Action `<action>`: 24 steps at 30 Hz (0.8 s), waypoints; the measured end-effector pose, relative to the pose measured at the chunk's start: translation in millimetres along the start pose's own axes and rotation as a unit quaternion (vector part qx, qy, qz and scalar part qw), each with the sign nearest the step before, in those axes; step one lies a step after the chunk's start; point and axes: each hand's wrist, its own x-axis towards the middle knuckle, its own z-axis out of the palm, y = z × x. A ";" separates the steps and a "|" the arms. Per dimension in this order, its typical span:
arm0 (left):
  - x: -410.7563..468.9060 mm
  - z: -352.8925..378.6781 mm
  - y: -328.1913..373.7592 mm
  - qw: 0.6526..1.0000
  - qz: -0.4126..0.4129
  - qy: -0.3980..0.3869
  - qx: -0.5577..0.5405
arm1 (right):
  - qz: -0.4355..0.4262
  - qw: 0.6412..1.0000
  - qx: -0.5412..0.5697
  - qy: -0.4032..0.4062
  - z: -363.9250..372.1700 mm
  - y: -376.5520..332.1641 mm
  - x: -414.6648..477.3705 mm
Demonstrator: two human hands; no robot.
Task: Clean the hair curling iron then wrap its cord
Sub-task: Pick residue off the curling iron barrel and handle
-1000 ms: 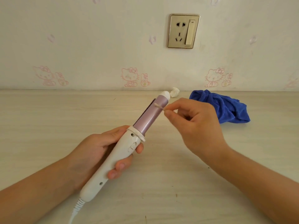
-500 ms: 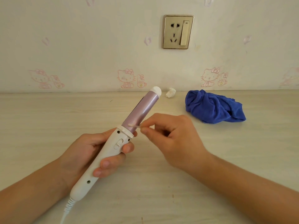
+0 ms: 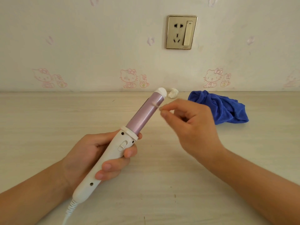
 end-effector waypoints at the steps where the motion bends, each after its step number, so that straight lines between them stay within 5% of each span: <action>1: 0.2 3.6 0.6 0.999 -0.002 -0.028 -0.032 | -0.020 0.999 0.001 -0.026 4.7 -4.0 -7.9; 4: -0.9 10.0 -0.5 0.999 0.039 -0.017 0.003 | -0.049 0.996 -0.010 -0.073 15.7 -18.2 -18.4; 9: -2.4 19.1 -6.5 0.986 0.079 0.062 0.136 | 0.007 1.000 0.011 0.006 -6.5 -8.1 -1.3; 14: -1.0 23.1 -8.2 0.980 0.098 0.085 0.150 | -0.036 0.997 0.001 -0.067 10.5 -22.2 -18.0; 19: -1.0 26.8 -8.8 0.979 0.058 0.108 0.161 | 0.010 1.000 0.010 0.012 -10.8 -10.4 0.4; 24: -0.5 27.5 -8.4 0.972 0.068 0.129 0.183 | -0.026 0.996 -0.015 -0.080 10.5 -20.8 -19.6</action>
